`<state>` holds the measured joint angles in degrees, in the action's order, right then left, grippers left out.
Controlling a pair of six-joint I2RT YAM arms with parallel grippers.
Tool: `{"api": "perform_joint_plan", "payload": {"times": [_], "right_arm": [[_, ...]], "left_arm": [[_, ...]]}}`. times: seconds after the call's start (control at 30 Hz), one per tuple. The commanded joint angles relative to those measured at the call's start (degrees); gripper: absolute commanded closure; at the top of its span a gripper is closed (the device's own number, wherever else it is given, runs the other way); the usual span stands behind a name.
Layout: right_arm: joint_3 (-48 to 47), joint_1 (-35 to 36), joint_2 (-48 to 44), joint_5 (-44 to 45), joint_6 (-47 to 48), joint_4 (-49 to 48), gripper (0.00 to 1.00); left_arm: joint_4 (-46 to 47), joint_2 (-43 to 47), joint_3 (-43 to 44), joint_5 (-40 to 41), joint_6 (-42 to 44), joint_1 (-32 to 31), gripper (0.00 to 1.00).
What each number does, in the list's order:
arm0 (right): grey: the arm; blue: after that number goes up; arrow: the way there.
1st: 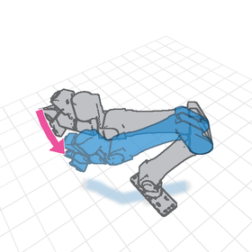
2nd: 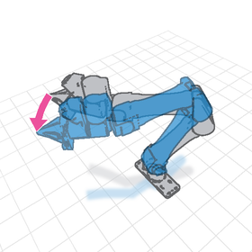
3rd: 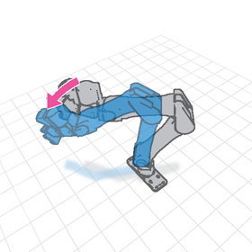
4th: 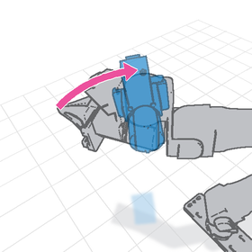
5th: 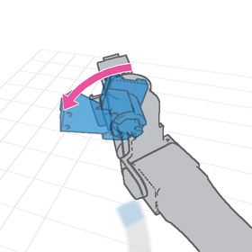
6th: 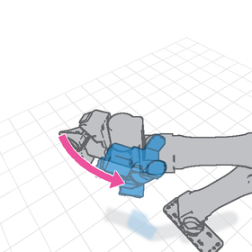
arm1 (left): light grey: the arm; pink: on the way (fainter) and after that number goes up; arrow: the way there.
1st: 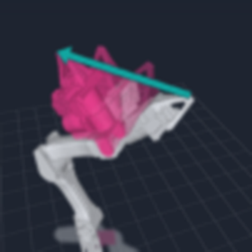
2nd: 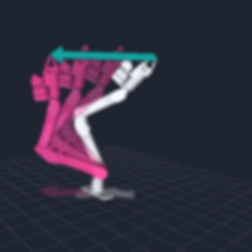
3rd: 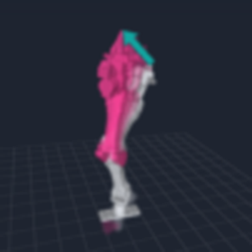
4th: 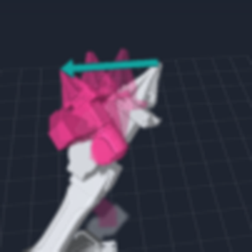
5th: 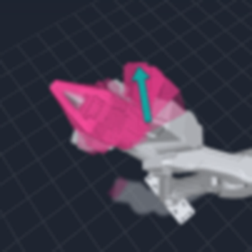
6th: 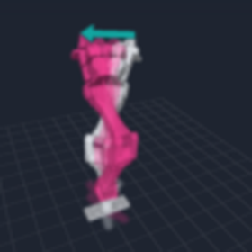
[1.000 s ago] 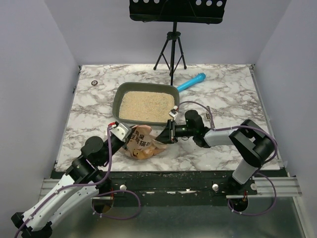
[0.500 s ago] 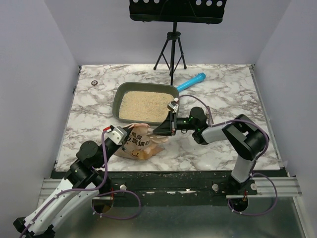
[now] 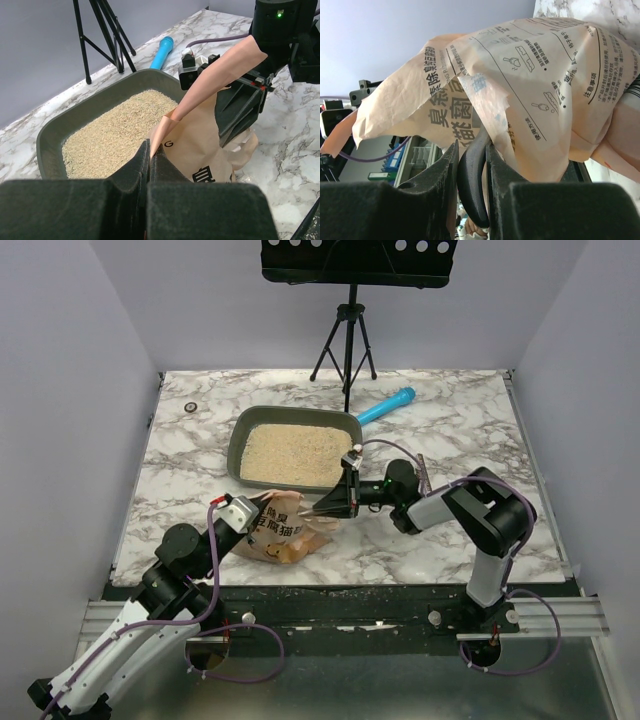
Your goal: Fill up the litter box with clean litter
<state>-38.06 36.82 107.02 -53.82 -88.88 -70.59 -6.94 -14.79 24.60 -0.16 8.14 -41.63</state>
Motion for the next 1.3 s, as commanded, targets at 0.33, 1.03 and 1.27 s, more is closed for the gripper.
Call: {"api": "perform_joint_plan", "payload": {"times": [0.33,1.03,1.27], "right_arm": [[2.9,-2.6,-2.4,-1.1,-0.1,-20.4,0.99],[9.8,-8.8,-6.4,-2.2,-7.4,-25.5,0.99],[13.7,-11.9,-10.2,-3.6,-7.8,-25.5,0.99]], "left_arm": [[5.8,-0.7,0.4,-2.3,0.0,0.1,1.00],[5.9,1.3,-1.0,-5.4,1.1,0.2,1.00],[6.6,-1.8,-1.3,-8.4,0.1,0.1,1.00]]}}
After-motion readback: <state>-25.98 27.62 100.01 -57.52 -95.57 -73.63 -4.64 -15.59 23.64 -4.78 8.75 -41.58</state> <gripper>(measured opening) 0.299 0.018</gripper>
